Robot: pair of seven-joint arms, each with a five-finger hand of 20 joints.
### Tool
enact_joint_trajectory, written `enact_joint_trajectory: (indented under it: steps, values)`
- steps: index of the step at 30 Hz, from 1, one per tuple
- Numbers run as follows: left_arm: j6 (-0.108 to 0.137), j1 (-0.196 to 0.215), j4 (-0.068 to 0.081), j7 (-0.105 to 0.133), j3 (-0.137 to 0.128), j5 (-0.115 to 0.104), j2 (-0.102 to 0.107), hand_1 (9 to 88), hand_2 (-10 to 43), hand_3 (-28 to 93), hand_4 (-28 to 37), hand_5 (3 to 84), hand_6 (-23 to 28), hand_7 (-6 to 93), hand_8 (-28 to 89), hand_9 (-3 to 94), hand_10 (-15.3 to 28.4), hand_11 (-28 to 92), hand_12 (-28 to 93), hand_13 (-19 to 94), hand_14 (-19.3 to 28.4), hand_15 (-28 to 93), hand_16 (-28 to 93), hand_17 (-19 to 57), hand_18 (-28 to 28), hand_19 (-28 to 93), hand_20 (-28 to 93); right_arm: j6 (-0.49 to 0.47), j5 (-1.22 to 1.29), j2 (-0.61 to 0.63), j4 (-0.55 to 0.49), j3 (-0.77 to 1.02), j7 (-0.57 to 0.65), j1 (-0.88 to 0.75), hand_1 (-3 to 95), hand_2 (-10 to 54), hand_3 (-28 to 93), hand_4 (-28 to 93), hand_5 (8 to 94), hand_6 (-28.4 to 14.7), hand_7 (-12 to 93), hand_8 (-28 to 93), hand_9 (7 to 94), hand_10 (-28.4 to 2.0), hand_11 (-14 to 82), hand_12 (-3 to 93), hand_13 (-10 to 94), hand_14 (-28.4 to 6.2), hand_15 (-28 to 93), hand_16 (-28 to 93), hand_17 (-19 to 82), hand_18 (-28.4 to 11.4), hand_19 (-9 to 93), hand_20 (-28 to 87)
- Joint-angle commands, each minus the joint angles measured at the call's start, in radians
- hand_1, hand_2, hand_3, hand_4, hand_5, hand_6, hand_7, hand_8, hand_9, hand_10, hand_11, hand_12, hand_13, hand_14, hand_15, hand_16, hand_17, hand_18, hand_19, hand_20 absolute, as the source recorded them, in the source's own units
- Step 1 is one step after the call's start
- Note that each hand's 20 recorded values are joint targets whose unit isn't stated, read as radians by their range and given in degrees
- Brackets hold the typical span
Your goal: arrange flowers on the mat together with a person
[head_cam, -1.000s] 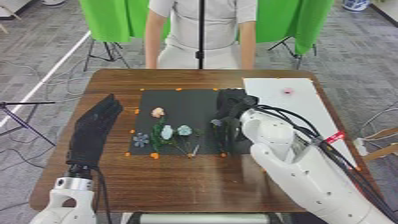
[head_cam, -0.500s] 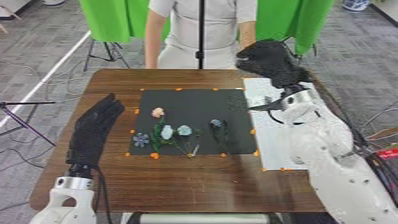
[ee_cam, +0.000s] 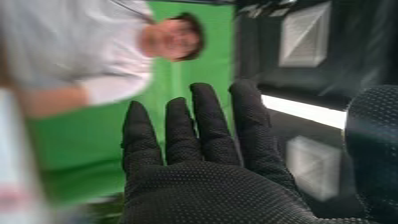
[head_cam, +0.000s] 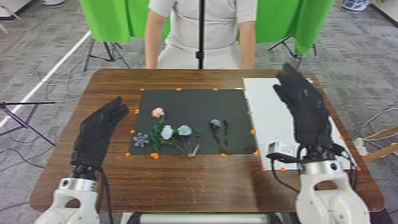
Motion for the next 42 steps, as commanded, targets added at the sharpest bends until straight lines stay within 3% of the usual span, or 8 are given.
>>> enact_joint_trajectory:
  steps: [1,3,5,10,14,26,33,42]
  values:
    - [0.068,0.004,-0.007,-0.009,0.035,0.0,-0.001,26.6,-5.8,64,-17.4,45.2,4.1,7.9,-5,42.1,12.8,9,15,31,14.7,8,2,3.9,7.4,1,13,-0.012,0.149,-0.02,0.022,0.013,0.007,-0.104,7.7,5.5,78,-21,35.6,-1.2,8,-9,37.6,-12.6,3.3,8.9,24,-7.0,3,12,14,-11.2,1,24]
    - [0.089,-0.003,-0.005,-0.003,0.054,-0.001,0.005,26.6,-4.6,64,-17.7,45.4,4.3,8.1,-5,42.3,12.9,10,15,31,14.7,8,2,4.0,7.7,1,14,-0.011,0.106,-0.026,0.028,0.008,0.005,-0.092,7.2,5.6,79,-21,35.5,-1.3,8,-10,37.6,-12.6,3.4,8.8,24,-7.0,4,11,14,-11.2,1,24]
    - [0.082,-0.02,0.002,-0.004,0.063,-0.006,0.004,26.5,-4.1,64,-17.8,45.6,4.3,8.5,-5,42.4,13.1,10,15,31,14.7,8,2,4.0,8.0,1,14,-0.025,0.094,-0.038,0.04,0.006,0.004,-0.077,6.7,5.8,79,-21,35.5,-1.4,9,-10,37.6,-12.6,3.5,8.8,24,-7.1,5,9,14,-11.1,1,24]
    - [0.068,-0.077,0.023,0.013,0.086,0.016,-0.02,26.3,-3.5,64,-18.1,45.8,4.4,8.6,-6,42.7,13.0,11,15,31,14.9,8,2,4.1,8.3,1,14,-0.023,0.096,-0.052,0.054,-0.005,0.002,-0.049,6.2,6.0,79,-21,36.0,-1.7,9,-10,38.3,-13.0,3.7,9.0,24,-7.7,6,8,14,-11.0,1,24]
    - [0.058,-0.092,0.026,0.014,0.088,0.027,-0.045,26.3,-3.4,64,-18.1,45.9,4.3,8.8,-6,42.7,12.9,11,15,32,15.2,8,2,4.2,8.4,1,14,-0.025,0.087,-0.062,0.064,-0.011,-0.004,-0.023,6.2,6.1,79,-21,37.6,-1.9,9,-10,38.7,-13.2,3.8,9.2,25,-8.0,7,8,14,-11.2,1,24]
    - [0.062,-0.085,0.023,0.012,0.086,0.031,-0.088,25.9,-3.3,64,-18.1,45.7,4.0,9.1,-6,42.8,13.0,11,15,33,15.7,9,3,3.9,9.9,1,14,0.05,0.038,-0.097,0.055,-0.019,0.002,-0.018,6.3,6.4,79,-20,39.9,-2.2,10,-10,41.6,-14.2,4.5,9.7,27,-9.4,9,8,15,-11.6,2,25]
    - [0.079,-0.082,0.021,0.023,0.091,0.033,-0.093,26.1,-3.6,64,-17.9,45.5,4.0,9.2,-6,42.7,12.8,11,15,33,16.0,9,3,4.3,11.5,2,16,0.139,0.028,-0.094,0.049,-0.047,-0.012,-0.017,6.3,6.6,79,-20,42.1,-2.8,10,-10,43.0,-14.2,4.7,9.7,28,-8.2,9,7,16,-11.2,2,25]
    - [0.074,-0.077,0.023,0.023,0.085,0.029,-0.095,26.2,-4.3,65,-17.7,45.8,3.9,9.6,-6,42.8,12.5,12,15,33,15.9,9,4,4.5,11.2,2,16,0.13,0.041,-0.098,0.037,-0.032,-0.013,-0.023,6.2,6.9,79,-20,43.4,-3.4,10,-10,43.6,-14.6,4.8,9.8,28,-8.5,10,6,17,-10.9,2,25]
